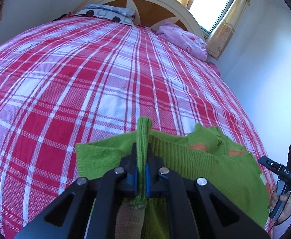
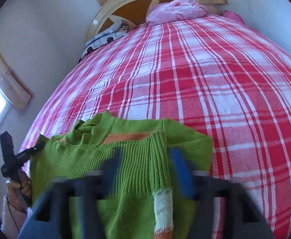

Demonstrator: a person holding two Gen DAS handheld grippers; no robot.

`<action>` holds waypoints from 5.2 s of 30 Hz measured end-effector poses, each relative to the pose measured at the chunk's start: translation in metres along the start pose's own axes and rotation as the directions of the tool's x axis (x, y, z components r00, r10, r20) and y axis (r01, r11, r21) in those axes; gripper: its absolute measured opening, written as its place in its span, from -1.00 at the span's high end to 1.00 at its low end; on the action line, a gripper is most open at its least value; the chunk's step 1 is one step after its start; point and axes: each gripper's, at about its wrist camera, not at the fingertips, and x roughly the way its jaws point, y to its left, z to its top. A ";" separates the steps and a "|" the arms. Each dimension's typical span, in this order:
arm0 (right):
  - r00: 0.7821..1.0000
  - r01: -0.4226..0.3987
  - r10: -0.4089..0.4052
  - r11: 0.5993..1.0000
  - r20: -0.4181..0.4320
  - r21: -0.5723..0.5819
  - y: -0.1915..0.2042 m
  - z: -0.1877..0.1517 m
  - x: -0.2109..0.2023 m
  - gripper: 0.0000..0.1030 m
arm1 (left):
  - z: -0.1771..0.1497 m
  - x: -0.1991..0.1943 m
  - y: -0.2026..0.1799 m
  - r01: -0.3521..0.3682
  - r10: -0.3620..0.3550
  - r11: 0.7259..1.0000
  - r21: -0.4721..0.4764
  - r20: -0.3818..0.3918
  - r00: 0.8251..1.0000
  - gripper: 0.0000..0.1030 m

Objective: Fold small clothes

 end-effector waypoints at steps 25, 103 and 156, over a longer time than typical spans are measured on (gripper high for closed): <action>0.906 0.411 -0.363 0.879 0.220 -0.242 0.036 0.036 0.006 0.88 | 0.035 0.025 -0.009 -0.070 0.072 0.997 -0.030 0.058 0.996 0.89; 0.986 0.166 -0.158 0.968 0.059 -0.190 0.045 -0.181 -0.081 0.82 | -0.157 -0.116 -0.031 -0.510 0.512 0.858 0.067 -0.017 0.859 -0.92; 0.985 0.073 -0.046 0.984 0.167 -0.163 0.098 -0.132 -0.120 0.75 | -0.127 -0.069 -0.023 -0.376 0.394 0.904 -0.202 0.057 0.917 -0.23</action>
